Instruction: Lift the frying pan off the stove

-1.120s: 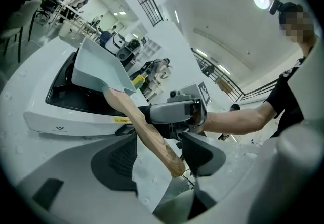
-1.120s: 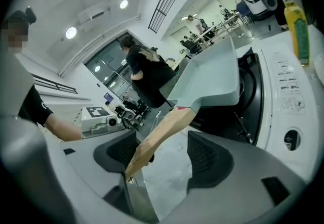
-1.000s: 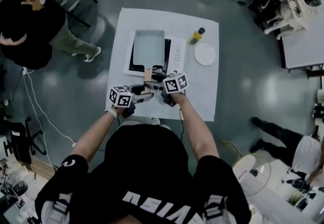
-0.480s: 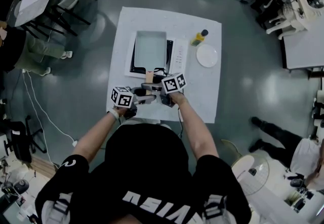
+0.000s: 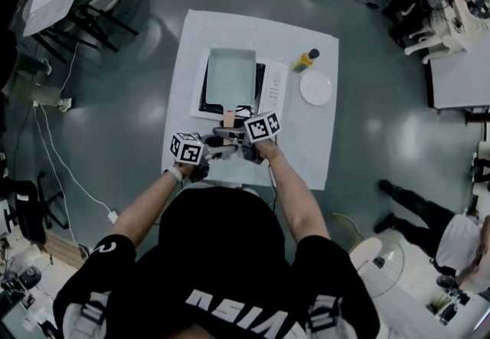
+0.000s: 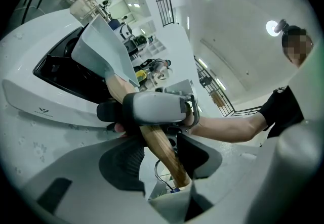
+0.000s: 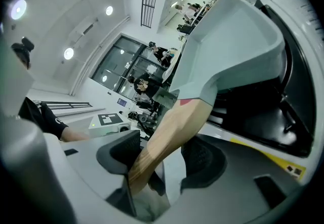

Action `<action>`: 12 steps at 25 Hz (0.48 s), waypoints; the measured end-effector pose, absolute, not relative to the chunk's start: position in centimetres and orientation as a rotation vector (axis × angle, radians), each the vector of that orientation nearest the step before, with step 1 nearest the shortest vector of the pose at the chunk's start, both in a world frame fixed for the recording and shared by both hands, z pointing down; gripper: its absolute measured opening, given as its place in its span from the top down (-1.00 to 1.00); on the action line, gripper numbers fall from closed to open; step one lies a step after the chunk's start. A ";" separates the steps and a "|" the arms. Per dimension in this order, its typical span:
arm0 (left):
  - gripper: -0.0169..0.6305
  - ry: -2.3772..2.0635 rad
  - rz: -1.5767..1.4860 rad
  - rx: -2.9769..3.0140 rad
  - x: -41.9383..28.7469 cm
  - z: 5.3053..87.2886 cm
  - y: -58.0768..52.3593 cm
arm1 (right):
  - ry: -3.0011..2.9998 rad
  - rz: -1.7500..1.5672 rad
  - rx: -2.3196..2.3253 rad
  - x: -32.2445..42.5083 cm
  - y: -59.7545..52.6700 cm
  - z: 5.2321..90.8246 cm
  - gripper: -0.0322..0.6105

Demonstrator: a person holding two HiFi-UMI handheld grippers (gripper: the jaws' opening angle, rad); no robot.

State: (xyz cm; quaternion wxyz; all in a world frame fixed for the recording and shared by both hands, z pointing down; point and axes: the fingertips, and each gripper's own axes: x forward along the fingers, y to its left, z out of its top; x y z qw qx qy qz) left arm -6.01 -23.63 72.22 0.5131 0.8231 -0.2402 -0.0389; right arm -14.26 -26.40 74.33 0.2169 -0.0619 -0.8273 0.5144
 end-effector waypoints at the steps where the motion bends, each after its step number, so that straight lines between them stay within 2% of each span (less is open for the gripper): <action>1: 0.35 -0.575 -0.096 1.976 -6.0 72.3 -23.6 | -2.290 1.434 -0.174 -14.3 -26.4 74.3 0.15; 8: 0.38 -0.583 -0.110 1.961 -6.1 72.5 -23.8 | -2.273 1.545 -0.177 -14.2 -26.5 74.1 0.34; 12: 0.39 -0.590 -0.103 1.956 -6.1 72.7 -23.7 | -2.286 1.568 -0.171 -14.2 -26.5 74.4 0.38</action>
